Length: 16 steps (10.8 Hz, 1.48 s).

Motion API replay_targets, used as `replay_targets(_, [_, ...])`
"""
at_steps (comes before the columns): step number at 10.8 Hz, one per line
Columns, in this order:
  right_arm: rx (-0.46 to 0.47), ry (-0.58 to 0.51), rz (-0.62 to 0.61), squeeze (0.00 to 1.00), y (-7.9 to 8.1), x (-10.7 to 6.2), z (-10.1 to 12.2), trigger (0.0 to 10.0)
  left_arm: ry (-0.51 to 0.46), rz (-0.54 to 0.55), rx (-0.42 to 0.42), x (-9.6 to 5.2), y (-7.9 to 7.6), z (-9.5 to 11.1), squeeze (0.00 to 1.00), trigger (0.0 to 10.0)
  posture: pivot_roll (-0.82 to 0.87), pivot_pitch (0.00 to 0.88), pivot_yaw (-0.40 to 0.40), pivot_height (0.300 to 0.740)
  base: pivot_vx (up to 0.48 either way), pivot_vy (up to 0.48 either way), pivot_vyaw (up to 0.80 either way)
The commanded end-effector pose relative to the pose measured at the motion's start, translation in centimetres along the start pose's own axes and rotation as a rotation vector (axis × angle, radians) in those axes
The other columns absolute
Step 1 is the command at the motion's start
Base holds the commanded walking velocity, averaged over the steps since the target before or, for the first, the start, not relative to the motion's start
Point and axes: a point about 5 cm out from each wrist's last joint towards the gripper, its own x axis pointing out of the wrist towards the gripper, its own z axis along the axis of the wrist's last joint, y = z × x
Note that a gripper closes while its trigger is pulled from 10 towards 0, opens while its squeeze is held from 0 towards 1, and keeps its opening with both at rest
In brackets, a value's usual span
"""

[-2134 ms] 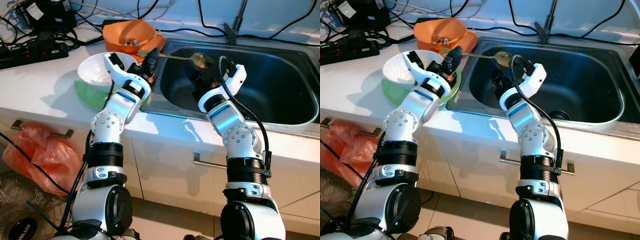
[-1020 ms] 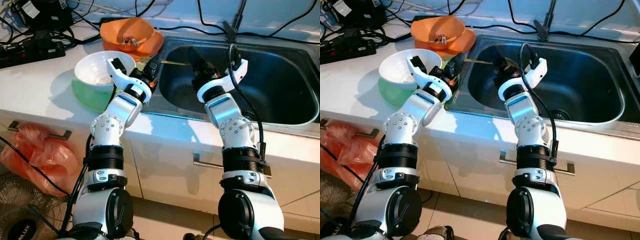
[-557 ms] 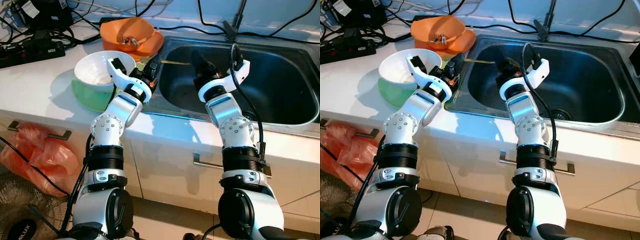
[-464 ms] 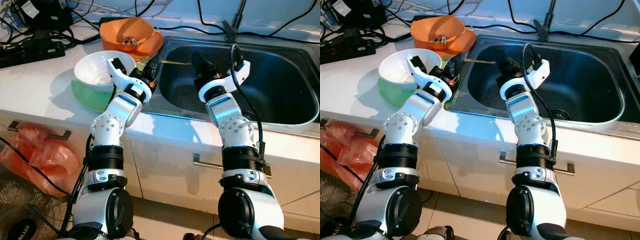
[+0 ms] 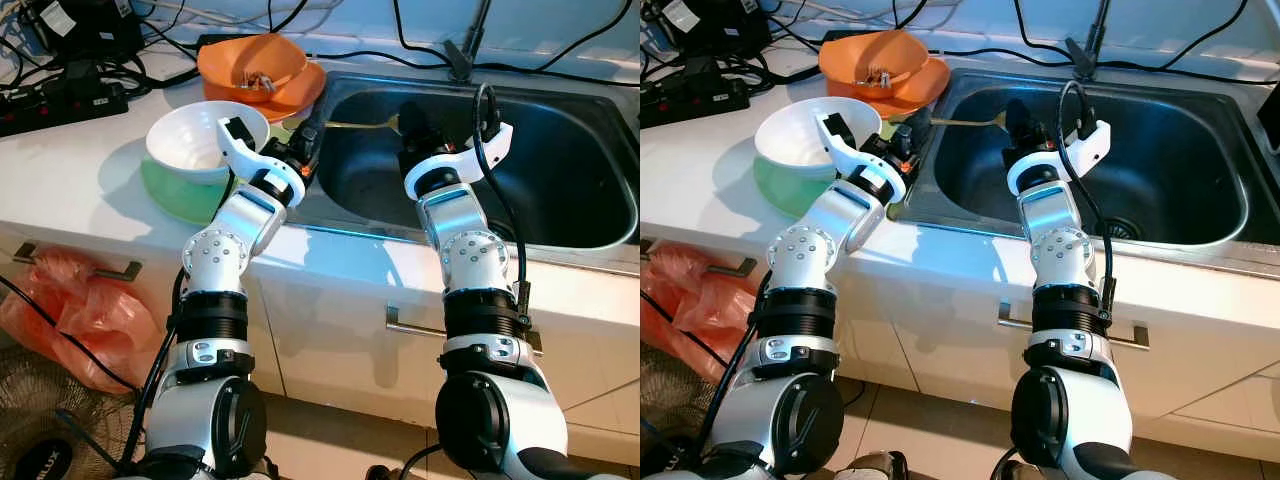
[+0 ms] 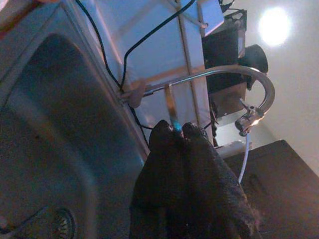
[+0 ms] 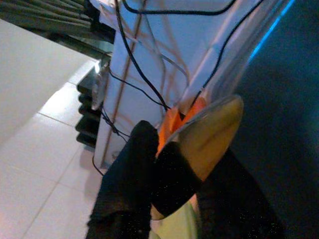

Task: Kitchen organization

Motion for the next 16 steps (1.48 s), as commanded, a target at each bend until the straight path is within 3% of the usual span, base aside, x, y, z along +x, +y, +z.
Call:
replay_targets(1, [0.021, -0.024, -0.033, 0.0, 0.3, 0.3, -0.2, 0.0, 0.009, -0.002, 0.007, 0.0, 0.0, -1.0, 1.0, 9.6, 0.09, 0.104, 0.039, 0.74, 0.0, 0.0, 0.0])
replay_targets(4, [0.018, -0.033, -0.044, 0.0, 0.2, 0.3, 0.0, 0.0, 0.035, 0.045, 0.08, 0.0, 0.5, -1.6, 1.0, 10.0, 0.09, 0.105, 0.036, 0.74, 0.0, 0.0, 0.0])
replay_targets(6, [-0.005, -0.104, -0.103, 0.0, -0.4, 0.4, 1.2, 0.0, 0.1, 0.081, 0.197, -0.1, 0.9, -2.3, 1.0, 10.0, 0.09, 0.105, 0.036, 0.74, 0.0, 0.0, 0.0])
replay_targets(9, [-0.024, -0.163, -0.138, 0.0, -0.8, 0.3, 2.2, 0.0, 0.117, 0.077, 0.24, -0.1, 0.8, -2.6, 1.0, 10.0, 0.09, 0.106, 0.041, 0.74, 0.0, 0.0, 0.0])
replay_targets(10, [-0.062, -0.181, -0.16, 0.0, -1.1, 0.3, 2.6, 0.0, 0.166, 0.065, 0.392, -0.1, 0.4, -2.8, 1.0, 10.0, 0.09, 0.106, 0.04, 0.74, 0.0, 0.0, 0.0])
replay_targets(11, [-0.091, -0.187, -0.165, 0.0, -1.2, 0.2, 2.7, 0.0, 0.192, 0.055, 0.472, -0.1, 0.2, -3.0, 1.0, 10.0, 0.09, 0.106, 0.04, 0.74, 0.0, 0.0, 0.0])
replay_targets(12, [-0.175, -0.193, -0.179, 0.0, -1.5, 0.2, 2.9, 0.0, 0.237, 0.05, 0.599, -0.2, 0.1, -3.3, 1.0, 10.0, 0.09, 0.106, 0.04, 0.74, 0.0, 0.0, 0.0])
replay_targets(13, [-0.246, -0.193, -0.19, 0.0, -1.7, 0.1, 3.0, 0.0, 0.265, 0.055, 0.668, -0.3, 0.2, -3.5, 1.0, 10.0, 0.09, 0.106, 0.04, 0.74, 0.0, 0.0, 0.0])
replay_targets(14, [-0.494, -0.172, -0.2, 0.0, -2.1, 0.0, 3.2, 0.0, 0.277, 0.036, 0.766, -0.5, 0.1, -3.4, 1.0, 10.0, 0.1, 0.107, 0.041, 0.74, 0.0, 0.0, 0.0])
replay_targets(16, [-0.768, -0.149, -0.189, 0.0, -2.5, -0.1, 3.8, 0.0, 0.279, 0.008, 0.902, -0.6, -0.4, -2.9, 1.0, 10.0, 0.1, 0.109, 0.042, 0.74, 0.0, 0.0, 0.0])
